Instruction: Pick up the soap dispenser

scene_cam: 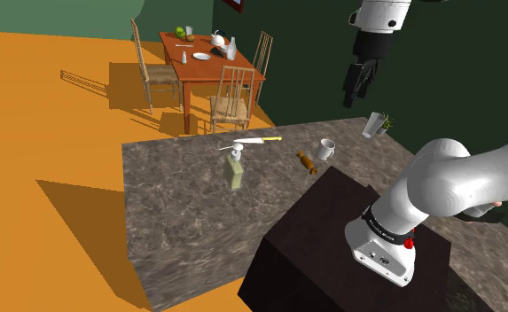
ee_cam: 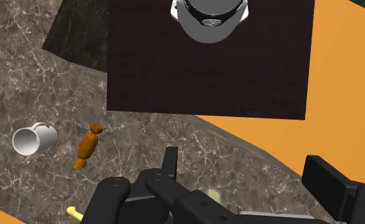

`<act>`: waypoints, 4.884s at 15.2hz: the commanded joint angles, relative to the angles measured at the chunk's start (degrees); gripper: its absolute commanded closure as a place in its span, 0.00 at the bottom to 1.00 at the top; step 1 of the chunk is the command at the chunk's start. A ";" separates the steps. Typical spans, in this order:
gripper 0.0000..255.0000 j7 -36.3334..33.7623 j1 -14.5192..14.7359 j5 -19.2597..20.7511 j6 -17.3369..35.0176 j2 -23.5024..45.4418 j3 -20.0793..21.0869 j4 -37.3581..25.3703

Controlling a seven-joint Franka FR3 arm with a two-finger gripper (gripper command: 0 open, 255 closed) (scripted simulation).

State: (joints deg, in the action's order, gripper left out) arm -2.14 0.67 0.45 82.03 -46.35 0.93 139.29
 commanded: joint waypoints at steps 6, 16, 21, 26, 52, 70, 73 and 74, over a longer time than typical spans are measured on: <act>0.00 -2.58 -0.48 -1.56 9.96 7.73 0.53 2.61; 0.00 -6.66 -1.14 -4.29 28.56 27.94 1.16 1.61; 0.00 -8.16 -1.34 -5.61 36.14 39.35 1.20 -1.95; 0.00 -9.31 -1.50 -7.04 42.07 50.96 1.09 -7.40; 0.00 -11.99 -2.87 -12.00 51.68 94.96 1.10 -41.04; 1.00 -12.60 -2.82 -11.77 48.56 89.64 0.92 -38.88; 1.00 -12.85 -2.80 -11.67 47.29 87.73 0.86 -38.26; 1.00 -12.94 -2.80 -11.64 46.83 87.12 0.84 -38.11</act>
State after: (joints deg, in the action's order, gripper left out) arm -14.98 -2.14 -11.22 129.35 41.45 1.79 101.00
